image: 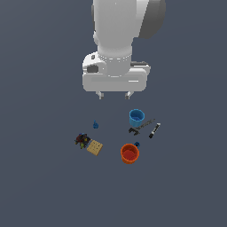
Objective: Pick up a designated object from a clutter of objects.
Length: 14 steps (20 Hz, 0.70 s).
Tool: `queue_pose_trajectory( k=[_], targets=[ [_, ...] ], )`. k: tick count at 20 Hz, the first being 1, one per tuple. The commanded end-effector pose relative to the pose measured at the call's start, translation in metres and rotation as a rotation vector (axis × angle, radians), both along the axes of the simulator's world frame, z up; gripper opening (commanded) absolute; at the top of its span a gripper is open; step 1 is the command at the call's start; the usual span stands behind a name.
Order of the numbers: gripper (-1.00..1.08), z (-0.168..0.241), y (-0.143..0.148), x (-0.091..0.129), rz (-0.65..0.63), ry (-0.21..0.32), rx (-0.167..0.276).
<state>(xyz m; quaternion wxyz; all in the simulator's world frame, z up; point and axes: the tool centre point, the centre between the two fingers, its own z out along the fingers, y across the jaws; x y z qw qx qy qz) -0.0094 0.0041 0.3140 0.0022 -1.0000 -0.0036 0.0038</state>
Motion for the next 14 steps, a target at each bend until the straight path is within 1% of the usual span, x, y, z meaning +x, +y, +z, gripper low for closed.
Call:
queue_pose_trajectory(
  k=[1,4,9,14],
  targets=[
    [1.0,0.0,0.0,0.0,0.0,0.0,0.0],
    [1.0,-0.002,-0.006,0.0,-0.013,0.003,-0.002],
    [1.0,-0.008,-0.031,0.0,-0.063,0.014,-0.013],
    [1.0,-0.009,-0.033,0.0,-0.065,0.015,-0.013]
  ],
)
